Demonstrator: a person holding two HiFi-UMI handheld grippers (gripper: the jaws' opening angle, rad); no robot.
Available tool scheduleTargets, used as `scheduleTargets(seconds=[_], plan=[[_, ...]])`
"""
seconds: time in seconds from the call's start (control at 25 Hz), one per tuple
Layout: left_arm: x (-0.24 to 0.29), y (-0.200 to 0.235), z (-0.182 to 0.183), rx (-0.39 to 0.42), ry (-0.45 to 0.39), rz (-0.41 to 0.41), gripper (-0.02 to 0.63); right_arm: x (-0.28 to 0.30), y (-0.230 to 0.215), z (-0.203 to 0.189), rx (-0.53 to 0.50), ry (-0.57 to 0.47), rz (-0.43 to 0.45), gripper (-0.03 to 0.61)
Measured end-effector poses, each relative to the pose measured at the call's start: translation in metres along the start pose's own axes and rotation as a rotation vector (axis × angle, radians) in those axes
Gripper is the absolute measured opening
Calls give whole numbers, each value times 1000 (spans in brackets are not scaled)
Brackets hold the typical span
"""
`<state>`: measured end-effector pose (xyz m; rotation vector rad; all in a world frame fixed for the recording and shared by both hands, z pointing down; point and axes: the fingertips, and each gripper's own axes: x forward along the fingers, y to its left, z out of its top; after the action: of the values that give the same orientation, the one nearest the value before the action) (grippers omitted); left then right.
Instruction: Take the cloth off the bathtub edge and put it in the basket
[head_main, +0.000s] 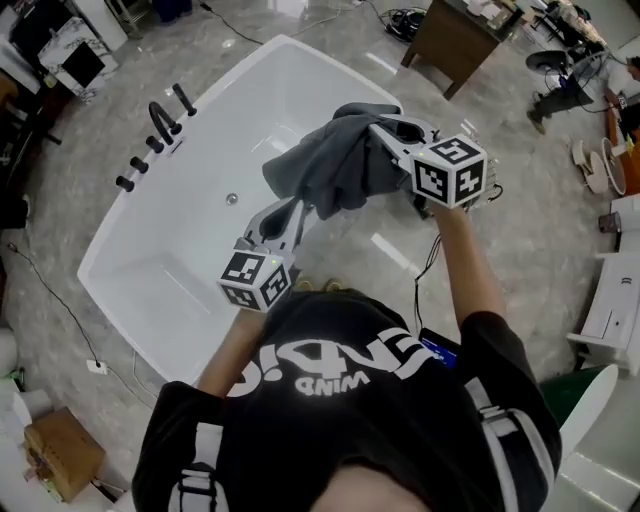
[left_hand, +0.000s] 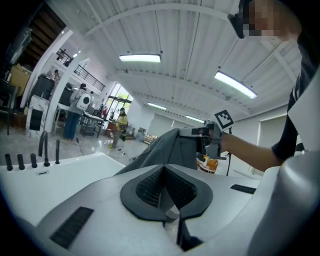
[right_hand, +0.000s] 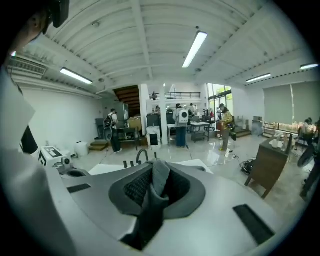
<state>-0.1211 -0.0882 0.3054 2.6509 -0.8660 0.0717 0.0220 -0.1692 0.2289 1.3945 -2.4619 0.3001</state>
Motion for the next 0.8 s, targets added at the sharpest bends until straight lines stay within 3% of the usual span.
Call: scheduleTargets(seconds=[0.2, 0.32, 0.6, 0.8], plan=[[24, -27, 6, 38, 15, -104, 15, -42, -23, 14, 17, -63, -120, 38], [40, -49, 6, 55, 37, -188, 15, -78, -44, 12, 43, -93, -235, 38], [80, -72, -10, 80, 88, -406, 15, -135, -96, -8, 94, -128, -495, 38], [116, -116, -27, 96, 156, -537, 15, -201, -138, -32, 129, -112, -661, 38]])
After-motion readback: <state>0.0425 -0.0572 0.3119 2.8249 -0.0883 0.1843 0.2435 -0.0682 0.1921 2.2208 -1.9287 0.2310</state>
